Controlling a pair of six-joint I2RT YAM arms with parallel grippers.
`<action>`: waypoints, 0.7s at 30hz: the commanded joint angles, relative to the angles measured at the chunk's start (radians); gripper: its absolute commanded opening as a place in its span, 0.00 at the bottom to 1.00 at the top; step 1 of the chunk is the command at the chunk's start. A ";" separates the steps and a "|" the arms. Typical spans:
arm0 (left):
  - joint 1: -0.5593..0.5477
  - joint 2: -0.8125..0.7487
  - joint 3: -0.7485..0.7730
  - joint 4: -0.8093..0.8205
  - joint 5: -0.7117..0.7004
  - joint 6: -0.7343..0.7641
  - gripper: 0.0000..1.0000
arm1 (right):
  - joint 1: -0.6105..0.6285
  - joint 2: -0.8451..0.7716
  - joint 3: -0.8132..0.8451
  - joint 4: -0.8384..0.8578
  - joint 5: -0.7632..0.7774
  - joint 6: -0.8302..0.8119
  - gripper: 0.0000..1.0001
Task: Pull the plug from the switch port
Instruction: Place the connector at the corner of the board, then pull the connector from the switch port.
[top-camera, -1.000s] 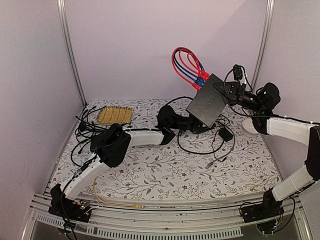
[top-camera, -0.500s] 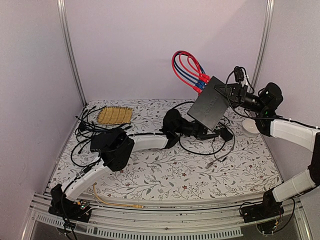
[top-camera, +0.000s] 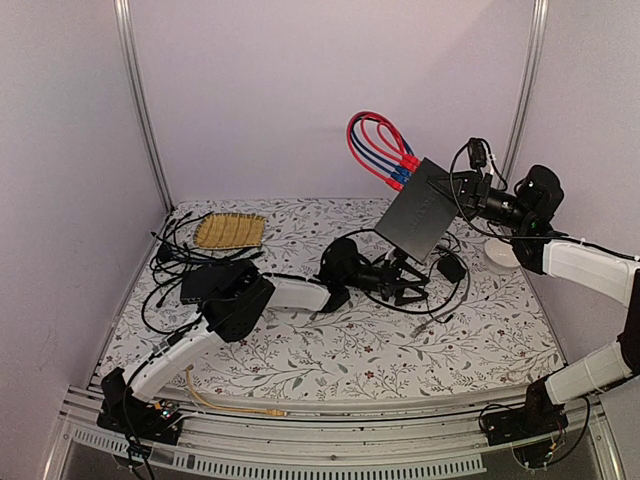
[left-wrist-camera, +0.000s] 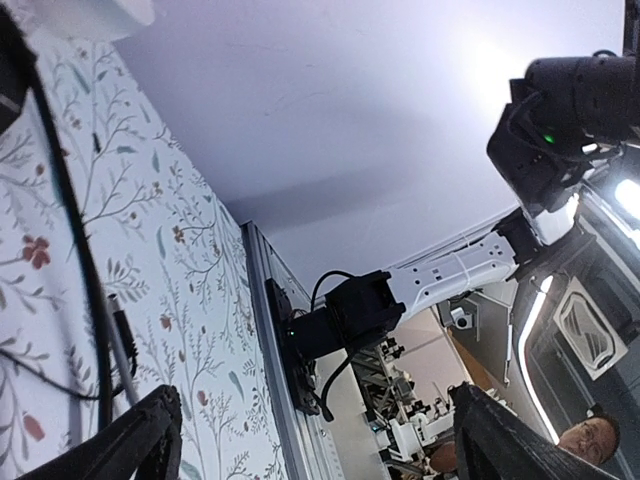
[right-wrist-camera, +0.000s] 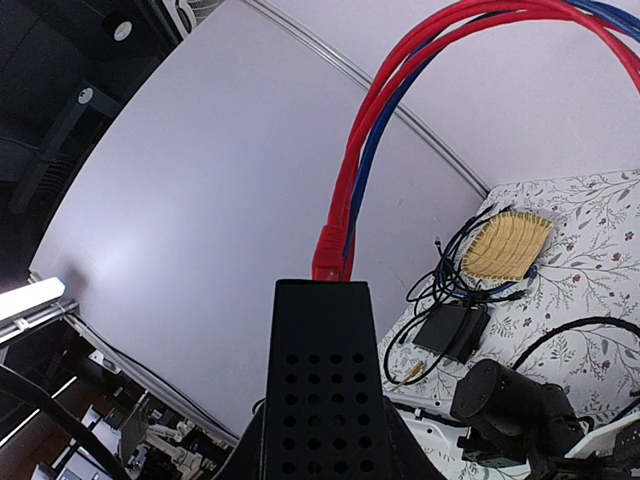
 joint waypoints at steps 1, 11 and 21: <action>0.016 -0.097 -0.087 0.055 -0.028 -0.003 0.95 | -0.006 -0.047 0.042 0.059 0.042 -0.032 0.01; 0.047 -0.281 -0.341 0.150 -0.106 -0.004 0.98 | -0.006 -0.041 0.070 0.028 0.041 -0.060 0.02; 0.088 -0.476 -0.648 0.214 -0.233 0.043 0.98 | 0.000 -0.017 0.105 0.039 0.039 -0.056 0.02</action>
